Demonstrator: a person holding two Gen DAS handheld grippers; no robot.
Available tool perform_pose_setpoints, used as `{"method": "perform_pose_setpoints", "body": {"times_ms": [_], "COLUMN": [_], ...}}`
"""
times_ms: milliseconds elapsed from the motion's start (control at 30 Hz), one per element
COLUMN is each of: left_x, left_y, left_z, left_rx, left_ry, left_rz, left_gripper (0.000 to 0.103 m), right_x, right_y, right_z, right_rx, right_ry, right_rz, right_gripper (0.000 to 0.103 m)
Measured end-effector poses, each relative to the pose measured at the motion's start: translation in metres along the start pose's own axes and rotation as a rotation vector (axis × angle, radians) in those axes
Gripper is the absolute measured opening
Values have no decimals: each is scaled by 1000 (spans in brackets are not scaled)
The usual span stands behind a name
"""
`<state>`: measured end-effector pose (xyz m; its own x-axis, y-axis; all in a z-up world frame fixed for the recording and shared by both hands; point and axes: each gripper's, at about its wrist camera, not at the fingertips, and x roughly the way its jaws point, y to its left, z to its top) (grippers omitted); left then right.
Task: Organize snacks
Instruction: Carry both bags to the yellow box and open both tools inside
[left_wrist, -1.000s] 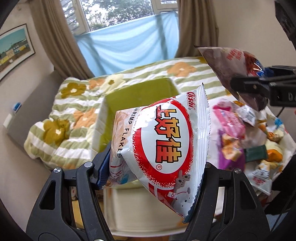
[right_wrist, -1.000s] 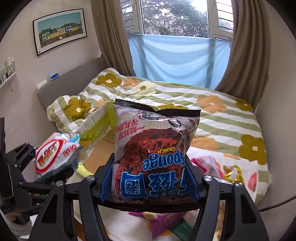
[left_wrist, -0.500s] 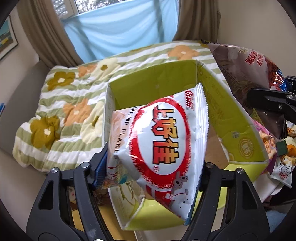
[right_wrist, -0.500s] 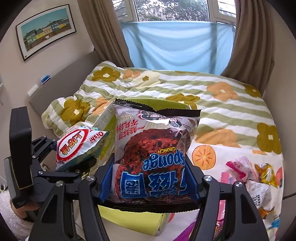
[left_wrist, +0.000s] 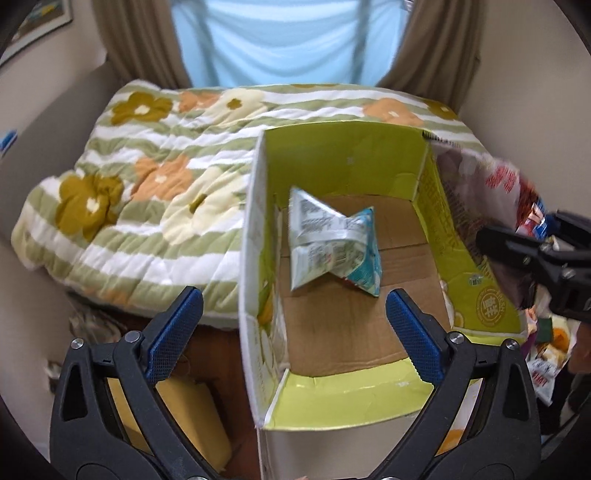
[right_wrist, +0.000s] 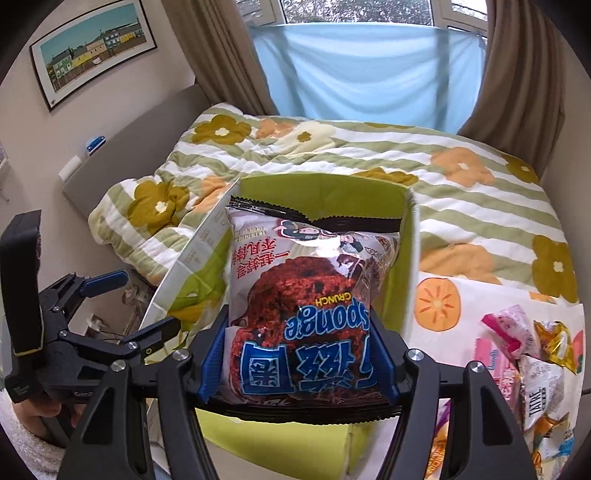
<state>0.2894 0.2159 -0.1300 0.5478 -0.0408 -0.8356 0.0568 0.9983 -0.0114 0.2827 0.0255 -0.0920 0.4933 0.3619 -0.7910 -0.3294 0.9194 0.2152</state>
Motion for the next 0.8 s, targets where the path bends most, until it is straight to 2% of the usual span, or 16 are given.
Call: {"method": "perform_pose_setpoints", "body": {"times_ms": [100, 300, 367, 400, 433, 533, 800], "left_x": [-3, -7, -10, -12, -14, -15, -22], "left_y": [9, 13, 13, 13, 14, 16, 14], "left_z": [-2, -4, -7, -8, -10, -15, -32], "left_rx": [-40, -44, -44, -43, -44, -53, -52], "left_ry": [-7, -23, -26, -28, -28, -20, -13], "left_rz": [-1, 33, 41, 47, 55, 57, 18], "left_gripper": [99, 99, 99, 99, 99, 99, 99], "right_x": [12, 31, 35, 35, 35, 30, 17], "right_y": [7, 11, 8, 7, 5, 5, 15], "right_z": [0, -3, -5, -7, -9, -18, -31], "right_rx": [-13, 2, 41, 62, 73, 82, 46], "right_ry": [25, 98, 107, 99, 85, 47, 57], "right_rz": [-11, 12, 25, 34, 41, 47, 8], "right_gripper": [62, 64, 75, 93, 103, 103, 103]}}
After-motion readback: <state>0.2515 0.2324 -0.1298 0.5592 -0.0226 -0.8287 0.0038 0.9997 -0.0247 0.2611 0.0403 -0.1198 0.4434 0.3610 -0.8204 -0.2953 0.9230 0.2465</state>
